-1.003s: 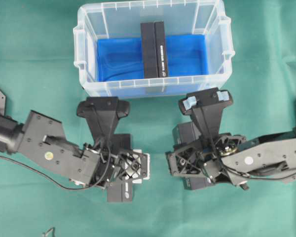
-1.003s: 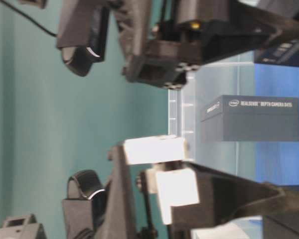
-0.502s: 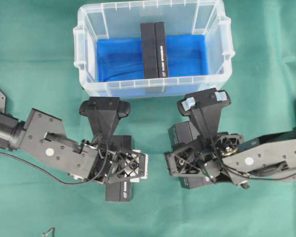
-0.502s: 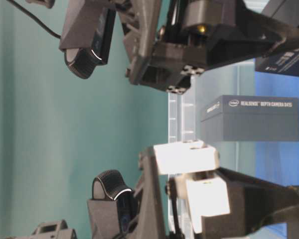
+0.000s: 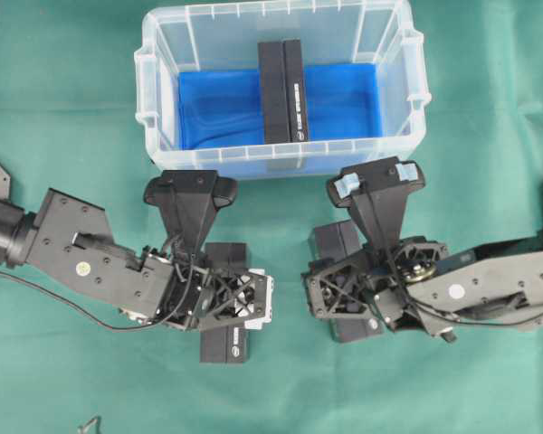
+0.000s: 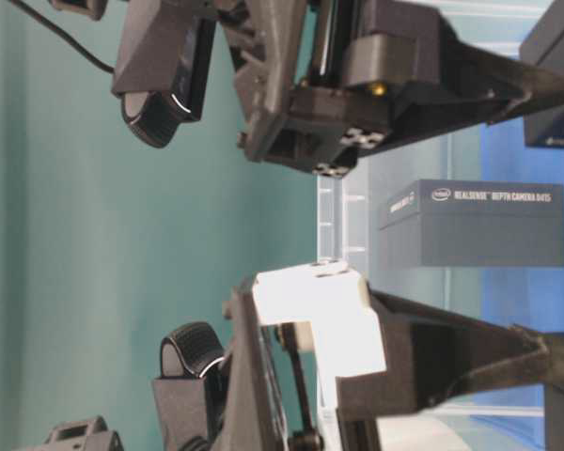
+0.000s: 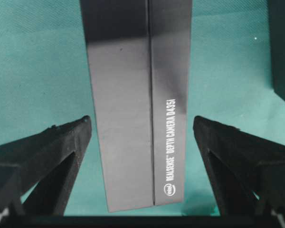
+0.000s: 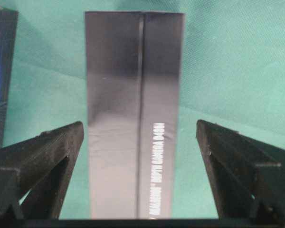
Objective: Take the box out of the case with both arms.
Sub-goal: 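Lower both boxes upright onto the table in front of the bin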
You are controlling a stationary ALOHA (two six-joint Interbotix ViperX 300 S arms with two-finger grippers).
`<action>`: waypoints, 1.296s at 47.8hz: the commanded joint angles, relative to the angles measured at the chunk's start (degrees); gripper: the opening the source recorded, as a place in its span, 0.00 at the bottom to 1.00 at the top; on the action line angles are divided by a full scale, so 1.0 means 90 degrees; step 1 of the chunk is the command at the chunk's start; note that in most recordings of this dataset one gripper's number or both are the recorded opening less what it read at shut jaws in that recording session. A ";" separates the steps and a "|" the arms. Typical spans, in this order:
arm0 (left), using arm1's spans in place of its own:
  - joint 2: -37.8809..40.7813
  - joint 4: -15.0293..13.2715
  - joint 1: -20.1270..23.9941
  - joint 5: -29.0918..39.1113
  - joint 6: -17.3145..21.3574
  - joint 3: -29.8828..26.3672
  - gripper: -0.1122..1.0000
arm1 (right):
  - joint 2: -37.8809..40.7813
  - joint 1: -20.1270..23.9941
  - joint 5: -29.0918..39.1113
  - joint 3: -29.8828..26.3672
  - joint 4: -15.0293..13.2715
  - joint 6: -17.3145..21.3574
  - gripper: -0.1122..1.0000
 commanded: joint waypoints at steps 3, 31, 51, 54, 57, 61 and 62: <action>-0.0205 0.0000 0.0020 -0.0010 0.0000 -0.0059 0.92 | -0.0107 0.0010 0.0020 -0.0127 -0.0029 0.0010 0.94; -0.0459 -0.0010 0.0020 0.0986 0.0195 -0.0664 0.91 | -0.0371 0.0010 0.0879 -0.0957 -0.0049 -0.0059 0.93; -0.1016 0.0078 0.0225 0.2559 0.0732 -0.1768 0.91 | -0.0752 0.0010 0.2207 -0.2061 -0.0176 -0.0381 0.92; -0.1035 0.0088 0.0254 0.2813 0.0820 -0.2002 0.91 | -0.0771 0.0020 0.2393 -0.2275 -0.0176 -0.0557 0.92; -0.1025 0.0117 0.0273 0.3105 0.0928 -0.2266 0.91 | -0.0762 0.0020 0.2568 -0.2471 -0.0195 -0.0684 0.92; -0.0986 0.0117 0.0313 0.3428 0.1035 -0.2568 0.91 | -0.0762 0.0010 0.2891 -0.2783 -0.0273 -0.0850 0.92; -0.0986 0.0117 0.0322 0.3496 0.1074 -0.2637 0.91 | -0.0762 0.0020 0.2959 -0.2842 -0.0283 -0.0879 0.92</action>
